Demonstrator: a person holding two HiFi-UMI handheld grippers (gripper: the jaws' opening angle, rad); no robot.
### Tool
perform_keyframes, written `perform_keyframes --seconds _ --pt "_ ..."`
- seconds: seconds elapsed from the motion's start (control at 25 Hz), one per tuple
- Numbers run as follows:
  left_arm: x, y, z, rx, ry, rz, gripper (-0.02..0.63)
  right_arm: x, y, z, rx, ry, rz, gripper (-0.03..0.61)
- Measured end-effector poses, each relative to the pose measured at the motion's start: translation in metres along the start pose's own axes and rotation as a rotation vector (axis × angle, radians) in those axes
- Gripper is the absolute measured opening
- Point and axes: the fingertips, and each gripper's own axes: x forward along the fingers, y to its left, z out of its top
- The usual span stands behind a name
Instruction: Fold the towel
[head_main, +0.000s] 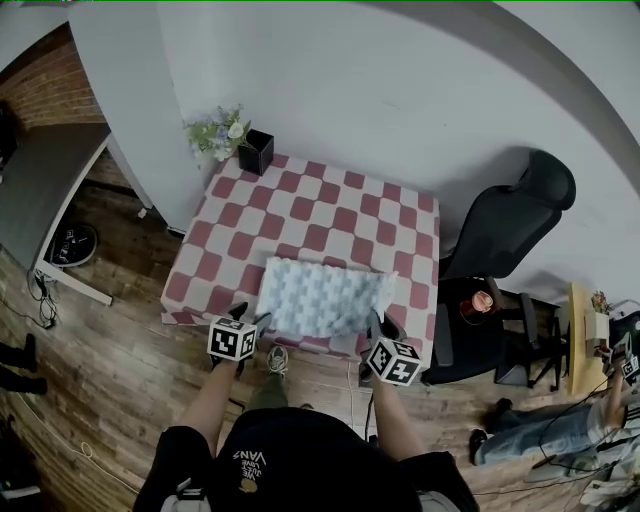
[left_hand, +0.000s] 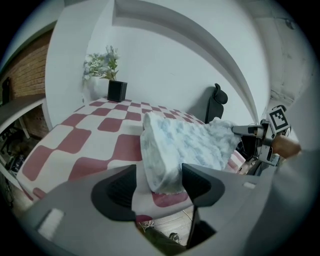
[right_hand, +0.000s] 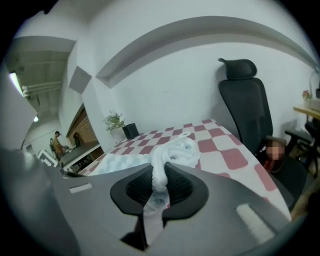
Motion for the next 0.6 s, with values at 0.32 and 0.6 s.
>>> perform_keyframes --seconds 0.32,0.6 --pt "-0.025 0.009 -0.007 -0.035 -0.056 0.032 0.268 0.014 0.101 0.016 -0.424 0.006 0.179 0.049" --pt "-0.051 0.017 -0.015 -0.055 -0.111 0.077 0.268 0.031 0.184 -0.009 -0.642 0.056 0.350 0.049"
